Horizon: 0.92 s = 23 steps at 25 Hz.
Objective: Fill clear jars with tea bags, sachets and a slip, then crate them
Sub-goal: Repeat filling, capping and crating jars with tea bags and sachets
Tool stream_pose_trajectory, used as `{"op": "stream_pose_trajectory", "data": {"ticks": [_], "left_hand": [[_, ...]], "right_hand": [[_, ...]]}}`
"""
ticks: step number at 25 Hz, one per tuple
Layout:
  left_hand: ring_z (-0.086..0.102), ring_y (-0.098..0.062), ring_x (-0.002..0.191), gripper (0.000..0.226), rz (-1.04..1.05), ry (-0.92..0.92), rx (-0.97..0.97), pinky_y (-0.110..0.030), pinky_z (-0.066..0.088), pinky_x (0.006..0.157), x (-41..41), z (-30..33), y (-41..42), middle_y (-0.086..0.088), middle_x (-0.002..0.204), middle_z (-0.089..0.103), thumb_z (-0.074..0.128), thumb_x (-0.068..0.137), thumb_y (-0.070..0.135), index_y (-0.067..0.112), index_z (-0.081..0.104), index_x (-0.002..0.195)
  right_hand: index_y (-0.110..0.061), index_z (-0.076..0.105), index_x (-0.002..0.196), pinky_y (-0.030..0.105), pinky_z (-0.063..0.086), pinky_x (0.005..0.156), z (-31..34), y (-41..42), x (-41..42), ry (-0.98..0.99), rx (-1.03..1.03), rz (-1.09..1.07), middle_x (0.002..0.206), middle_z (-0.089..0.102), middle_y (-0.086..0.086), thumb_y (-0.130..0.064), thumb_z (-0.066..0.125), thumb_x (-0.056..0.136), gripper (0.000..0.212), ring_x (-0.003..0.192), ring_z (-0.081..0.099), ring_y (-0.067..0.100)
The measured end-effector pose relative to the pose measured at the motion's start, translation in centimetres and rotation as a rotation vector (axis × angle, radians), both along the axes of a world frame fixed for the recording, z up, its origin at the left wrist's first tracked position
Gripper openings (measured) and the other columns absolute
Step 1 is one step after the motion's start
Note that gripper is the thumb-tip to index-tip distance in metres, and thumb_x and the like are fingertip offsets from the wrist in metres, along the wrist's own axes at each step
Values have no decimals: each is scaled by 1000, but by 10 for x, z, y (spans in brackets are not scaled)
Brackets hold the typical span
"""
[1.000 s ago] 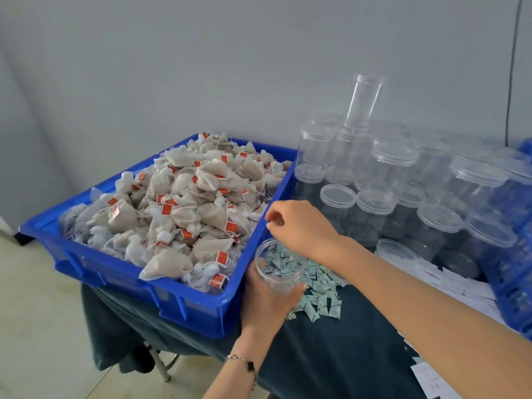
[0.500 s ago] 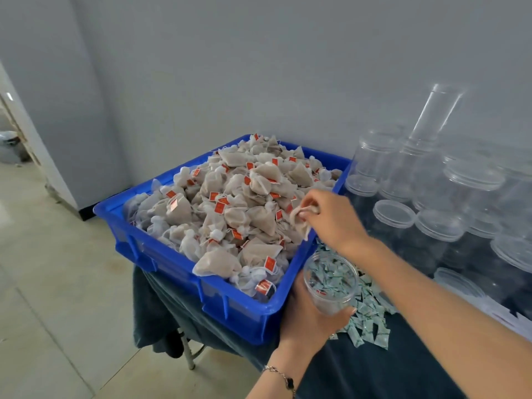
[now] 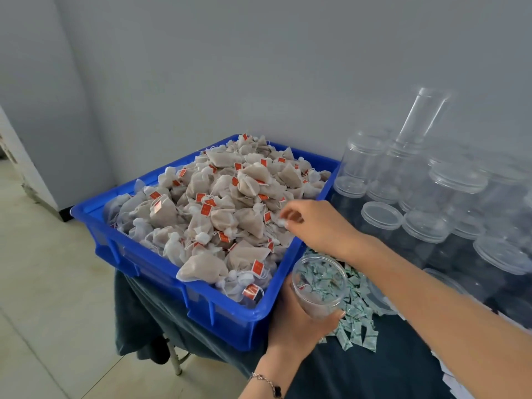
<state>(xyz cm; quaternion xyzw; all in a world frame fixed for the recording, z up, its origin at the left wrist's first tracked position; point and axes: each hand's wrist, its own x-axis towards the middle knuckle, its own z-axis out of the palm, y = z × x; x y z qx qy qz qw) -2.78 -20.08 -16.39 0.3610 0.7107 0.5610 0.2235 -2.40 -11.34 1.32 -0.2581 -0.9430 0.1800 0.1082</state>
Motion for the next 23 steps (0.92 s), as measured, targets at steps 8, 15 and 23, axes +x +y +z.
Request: {"op": "stream_pose_trajectory", "data": {"ticks": [8,15,23], "left_hand": [[57,-25,118,91,-22,-39,-3,-39,46,103,-4,-1,3,-11,121,59,77,55,53,29,34,131],[33,0,133,109,-34,24,-10,-31,33,113,-3,-3,-1,20,140,32,74,48,69,50,12,135],[48,4,117,87,-22,96,64,-20,42,102,-4,3,-4,24,120,49,75,54,61,37,33,126]], "right_hand": [[-15,59,121,24,42,78,-34,2,-74,22,-78,-24,117,63,5,-24,59,92,31,101,59,16],[-24,70,84,2,42,59,3,-6,8,368,-19,-74,76,62,-18,-16,71,81,9,66,58,-6],[-26,72,98,12,47,76,-14,-38,27,25,33,137,96,68,-14,-16,59,90,17,83,60,-2]]}}
